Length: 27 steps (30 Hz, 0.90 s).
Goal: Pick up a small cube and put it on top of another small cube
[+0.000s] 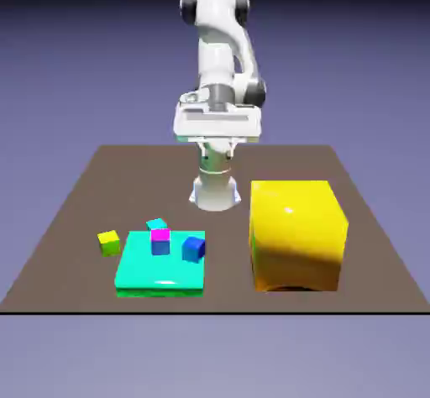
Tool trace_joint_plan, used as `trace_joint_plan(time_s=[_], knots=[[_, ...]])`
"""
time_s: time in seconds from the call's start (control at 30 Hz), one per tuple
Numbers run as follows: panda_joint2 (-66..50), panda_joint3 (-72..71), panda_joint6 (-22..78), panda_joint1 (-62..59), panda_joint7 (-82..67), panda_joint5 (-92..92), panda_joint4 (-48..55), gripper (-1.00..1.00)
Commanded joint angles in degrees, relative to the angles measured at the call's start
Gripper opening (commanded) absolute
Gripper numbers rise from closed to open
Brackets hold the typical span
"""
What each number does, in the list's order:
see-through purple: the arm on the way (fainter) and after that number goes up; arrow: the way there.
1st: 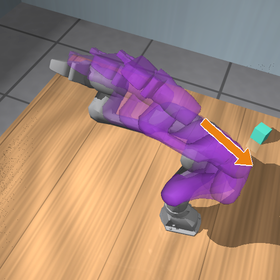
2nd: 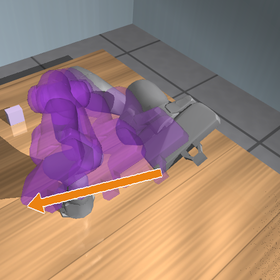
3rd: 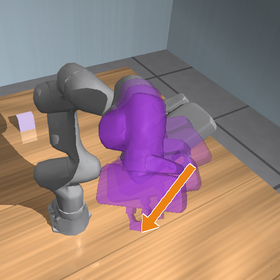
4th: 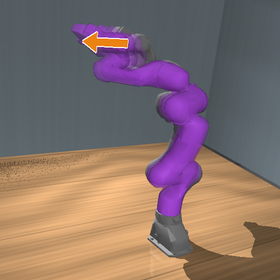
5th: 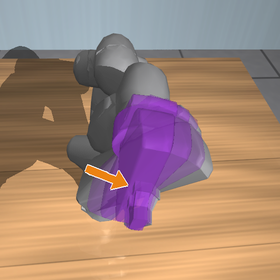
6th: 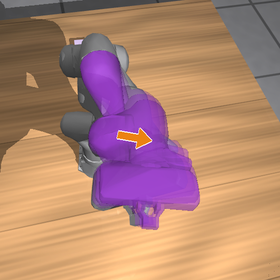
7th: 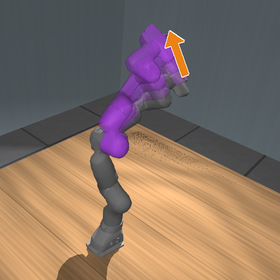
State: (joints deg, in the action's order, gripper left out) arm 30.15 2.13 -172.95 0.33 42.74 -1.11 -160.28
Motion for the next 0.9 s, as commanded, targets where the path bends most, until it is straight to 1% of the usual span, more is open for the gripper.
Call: trace_joint_plan(time_s=[0.0,0.67,0.7,0.87], knots=[[-2.08,1.76,0.88,-0.29,0.23,-0.92,0.6,0.0],[-42.67,36.22,18.05,-6.01,4.77,-18.89,12.28,0.0],[-42.67,36.22,18.05,-6.01,4.77,-18.89,12.28,0.0],[-50.8,25.84,12.78,-14.08,-3.36,-29.75,14.57,0.0]])
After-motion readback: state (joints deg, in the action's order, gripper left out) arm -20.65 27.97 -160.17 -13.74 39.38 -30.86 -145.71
